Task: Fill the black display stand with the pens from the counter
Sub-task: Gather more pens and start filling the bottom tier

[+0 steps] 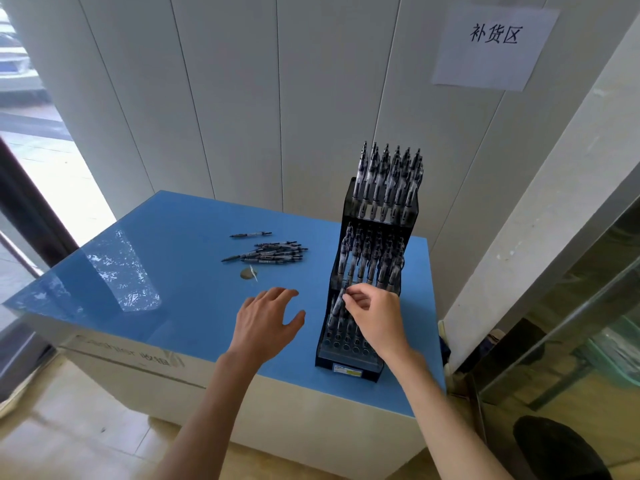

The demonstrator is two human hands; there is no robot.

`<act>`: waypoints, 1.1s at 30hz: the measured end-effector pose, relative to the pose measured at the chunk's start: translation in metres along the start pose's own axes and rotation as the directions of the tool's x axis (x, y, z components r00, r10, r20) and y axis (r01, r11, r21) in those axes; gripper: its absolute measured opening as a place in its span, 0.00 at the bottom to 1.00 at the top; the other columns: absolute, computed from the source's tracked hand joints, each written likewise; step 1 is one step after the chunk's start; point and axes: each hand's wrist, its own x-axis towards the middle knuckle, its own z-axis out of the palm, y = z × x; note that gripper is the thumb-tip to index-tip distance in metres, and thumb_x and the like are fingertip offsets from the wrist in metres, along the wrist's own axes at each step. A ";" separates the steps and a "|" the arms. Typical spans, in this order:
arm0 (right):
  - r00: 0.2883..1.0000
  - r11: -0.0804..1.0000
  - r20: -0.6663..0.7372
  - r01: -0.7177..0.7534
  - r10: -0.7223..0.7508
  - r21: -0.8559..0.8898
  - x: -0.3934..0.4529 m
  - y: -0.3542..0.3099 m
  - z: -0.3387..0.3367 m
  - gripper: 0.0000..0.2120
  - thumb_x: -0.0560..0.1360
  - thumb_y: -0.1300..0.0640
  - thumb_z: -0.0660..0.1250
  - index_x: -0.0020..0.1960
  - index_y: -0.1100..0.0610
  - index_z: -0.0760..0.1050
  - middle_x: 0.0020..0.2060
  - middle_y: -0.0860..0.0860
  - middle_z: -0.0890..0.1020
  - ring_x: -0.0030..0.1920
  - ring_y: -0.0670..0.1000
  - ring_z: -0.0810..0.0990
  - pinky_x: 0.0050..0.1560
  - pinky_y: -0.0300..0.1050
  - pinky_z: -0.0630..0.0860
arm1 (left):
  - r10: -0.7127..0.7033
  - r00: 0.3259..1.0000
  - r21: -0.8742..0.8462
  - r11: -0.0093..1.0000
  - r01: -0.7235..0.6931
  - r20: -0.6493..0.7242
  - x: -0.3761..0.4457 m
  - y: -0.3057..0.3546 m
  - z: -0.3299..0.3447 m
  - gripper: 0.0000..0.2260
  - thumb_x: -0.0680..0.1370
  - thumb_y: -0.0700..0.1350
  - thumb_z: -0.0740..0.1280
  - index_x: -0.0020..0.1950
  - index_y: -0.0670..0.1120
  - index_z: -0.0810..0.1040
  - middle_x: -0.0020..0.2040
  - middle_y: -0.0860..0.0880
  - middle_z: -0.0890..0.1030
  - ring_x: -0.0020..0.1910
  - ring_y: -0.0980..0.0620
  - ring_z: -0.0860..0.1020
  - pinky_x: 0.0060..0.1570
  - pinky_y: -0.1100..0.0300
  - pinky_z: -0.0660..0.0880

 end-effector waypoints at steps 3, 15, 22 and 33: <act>1.000 0.999 0.016 0.017 -0.016 -0.043 -0.004 0.004 0.003 0.04 0.76 0.60 0.73 0.50 0.59 0.85 0.38 0.48 0.86 0.38 0.39 0.82 0.45 0.31 0.80 | -0.036 0.999 0.031 0.999 0.036 0.005 0.000 -0.008 0.000 0.23 0.81 0.61 0.61 0.74 0.53 0.73 0.71 0.54 0.76 0.68 0.50 0.75 0.66 0.50 0.69; 0.991 0.994 0.130 0.007 0.008 -0.112 -0.011 0.017 0.020 0.05 0.77 0.59 0.72 0.51 0.56 0.85 0.39 0.46 0.86 0.39 0.40 0.82 0.46 0.37 0.81 | -0.106 0.994 -0.011 0.994 0.106 0.003 -0.009 -0.006 -0.008 0.23 0.81 0.61 0.62 0.74 0.54 0.73 0.71 0.54 0.76 0.68 0.50 0.75 0.67 0.50 0.70; 0.967 0.986 0.242 -0.038 0.078 -0.165 -0.017 0.024 0.028 0.05 0.77 0.58 0.72 0.51 0.56 0.85 0.39 0.49 0.86 0.39 0.44 0.83 0.46 0.48 0.83 | -0.138 0.990 -0.029 0.990 0.138 -0.001 -0.011 -0.002 -0.013 0.22 0.82 0.60 0.62 0.73 0.54 0.73 0.71 0.54 0.76 0.69 0.50 0.74 0.66 0.51 0.70; 0.958 0.979 0.267 0.145 -0.103 -0.143 0.008 -0.023 0.008 0.12 0.80 0.50 0.68 0.60 0.54 0.81 0.52 0.46 0.85 0.51 0.44 0.83 0.55 0.45 0.81 | -0.238 0.970 0.001 0.971 0.238 -0.041 -0.021 -0.010 -0.033 0.23 0.80 0.62 0.63 0.73 0.55 0.73 0.71 0.53 0.76 0.67 0.49 0.76 0.63 0.48 0.73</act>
